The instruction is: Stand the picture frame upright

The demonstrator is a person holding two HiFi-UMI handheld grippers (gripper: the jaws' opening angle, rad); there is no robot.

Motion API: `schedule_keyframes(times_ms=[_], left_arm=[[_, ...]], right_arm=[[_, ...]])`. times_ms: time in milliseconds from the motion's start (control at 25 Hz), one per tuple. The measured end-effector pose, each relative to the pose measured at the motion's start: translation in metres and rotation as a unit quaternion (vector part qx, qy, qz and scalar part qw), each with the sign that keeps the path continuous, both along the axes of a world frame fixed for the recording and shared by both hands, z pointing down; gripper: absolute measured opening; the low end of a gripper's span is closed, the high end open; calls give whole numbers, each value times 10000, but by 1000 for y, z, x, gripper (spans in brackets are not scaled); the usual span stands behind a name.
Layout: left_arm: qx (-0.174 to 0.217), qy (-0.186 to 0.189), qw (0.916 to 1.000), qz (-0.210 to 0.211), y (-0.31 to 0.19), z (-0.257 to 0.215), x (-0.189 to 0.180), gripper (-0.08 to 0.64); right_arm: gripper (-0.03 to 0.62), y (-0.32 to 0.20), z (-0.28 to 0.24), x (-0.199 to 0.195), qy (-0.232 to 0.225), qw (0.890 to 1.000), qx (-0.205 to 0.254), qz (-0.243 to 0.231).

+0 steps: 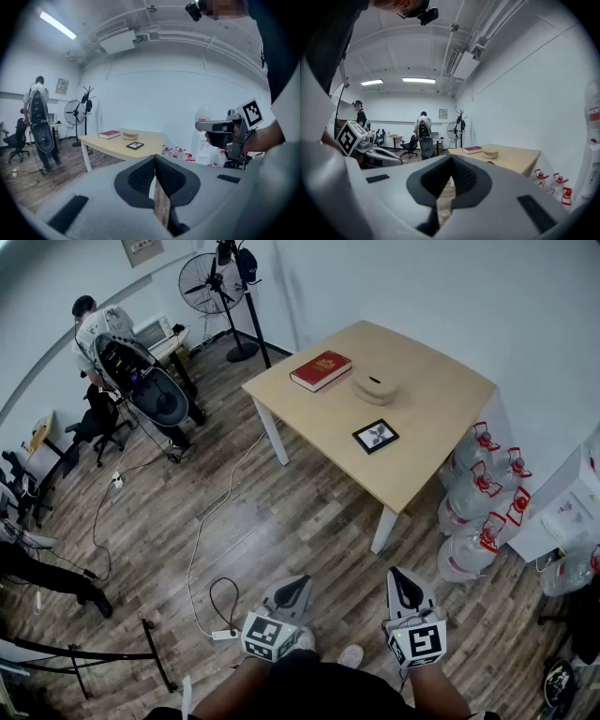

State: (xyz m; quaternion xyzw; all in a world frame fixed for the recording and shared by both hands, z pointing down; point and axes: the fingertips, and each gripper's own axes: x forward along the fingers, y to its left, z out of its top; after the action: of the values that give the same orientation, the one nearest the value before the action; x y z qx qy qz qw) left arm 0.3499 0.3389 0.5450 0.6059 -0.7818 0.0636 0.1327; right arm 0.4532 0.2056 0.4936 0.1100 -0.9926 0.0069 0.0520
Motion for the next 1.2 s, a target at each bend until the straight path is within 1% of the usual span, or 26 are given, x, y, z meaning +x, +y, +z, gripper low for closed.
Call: schedule_keyframes(times_ms=[200,360,520,640,840,1000,1200], left_arm=[[183,-244,9995,1,10,-13,-7,0],[252,-280,9993,-20,19,-25,-23,1],[383,-356,9986,-54,27,-33,-42,0],[529,-309,9981,-73,35,-42,-52,0],[630,-338,9974,-115,65,-48,-82,0],[642,-310,9975,-19,80,-48,-104,0],[636,-290,9975,72,97,-42,-128,0]], right_arm=[[9,7,-12,-3,-55,9998,174,31],[9,16,-19,-15,-137,9997,217,38],[9,18,-28,-24,-276,9989,279,252],[9,23,-27,-27,-268,9988,148,370],[9,50,-21,-60,-272,9987,-306,293],[9,62,-18,-84,-257,9982,-432,333],[9,76,-16,-108,-343,9972,-557,362]])
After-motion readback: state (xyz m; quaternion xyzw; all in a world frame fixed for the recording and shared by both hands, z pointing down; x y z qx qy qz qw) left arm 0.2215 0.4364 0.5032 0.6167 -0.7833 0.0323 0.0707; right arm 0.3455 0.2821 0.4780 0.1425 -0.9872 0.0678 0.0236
